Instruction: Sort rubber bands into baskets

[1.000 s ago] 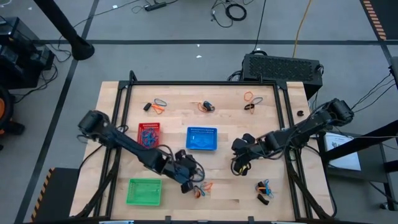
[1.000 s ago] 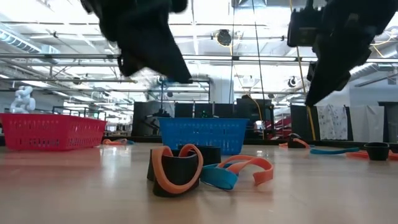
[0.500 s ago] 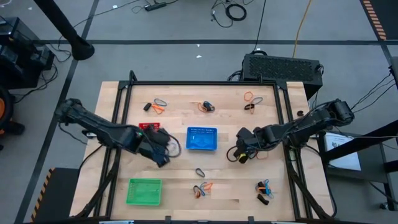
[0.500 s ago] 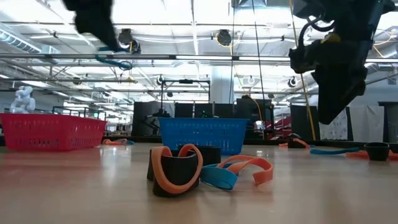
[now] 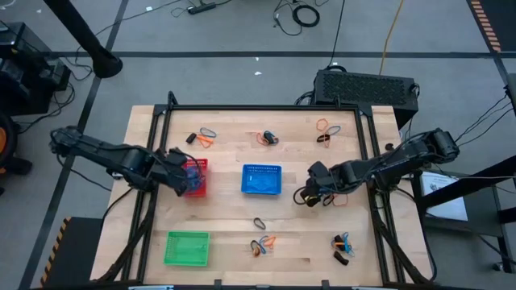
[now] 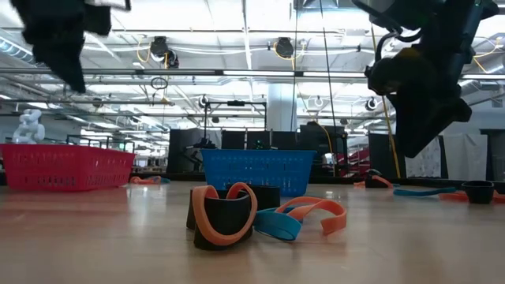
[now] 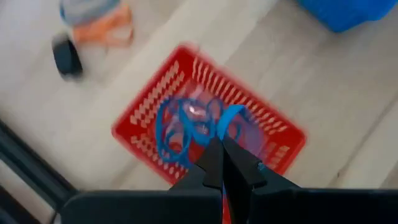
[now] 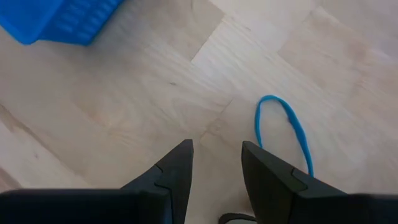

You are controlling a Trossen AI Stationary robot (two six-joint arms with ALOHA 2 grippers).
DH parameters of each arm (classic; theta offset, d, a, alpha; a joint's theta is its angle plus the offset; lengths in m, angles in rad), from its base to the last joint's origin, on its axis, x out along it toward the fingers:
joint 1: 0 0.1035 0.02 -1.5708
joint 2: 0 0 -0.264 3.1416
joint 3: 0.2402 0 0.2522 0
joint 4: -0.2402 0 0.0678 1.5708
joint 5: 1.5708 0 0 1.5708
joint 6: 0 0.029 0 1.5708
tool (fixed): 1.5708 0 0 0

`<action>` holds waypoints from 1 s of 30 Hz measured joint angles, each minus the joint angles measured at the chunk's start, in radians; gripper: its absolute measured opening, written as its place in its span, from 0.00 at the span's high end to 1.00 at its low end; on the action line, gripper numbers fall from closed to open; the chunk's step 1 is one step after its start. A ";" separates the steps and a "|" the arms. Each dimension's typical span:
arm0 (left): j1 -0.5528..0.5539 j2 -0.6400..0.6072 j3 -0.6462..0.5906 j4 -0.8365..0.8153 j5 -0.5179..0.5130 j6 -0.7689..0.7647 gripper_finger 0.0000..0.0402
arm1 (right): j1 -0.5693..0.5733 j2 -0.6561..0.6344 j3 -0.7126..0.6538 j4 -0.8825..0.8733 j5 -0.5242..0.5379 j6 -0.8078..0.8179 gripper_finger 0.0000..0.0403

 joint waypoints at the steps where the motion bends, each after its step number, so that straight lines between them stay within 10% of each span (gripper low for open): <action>1: 0.009 -0.013 -0.036 0.017 0.012 -0.017 1.00 | -0.002 0.000 0.000 0.000 0.000 0.005 0.68; 14: 0.078 -0.009 -0.220 0.180 0.087 -0.096 0.98 | -0.023 0.000 0.000 -0.020 0.020 0.033 0.68; 30: 0.098 -0.009 -0.178 0.177 0.133 -0.093 0.69 | -0.185 0.000 -0.080 -0.010 -0.094 -0.040 0.68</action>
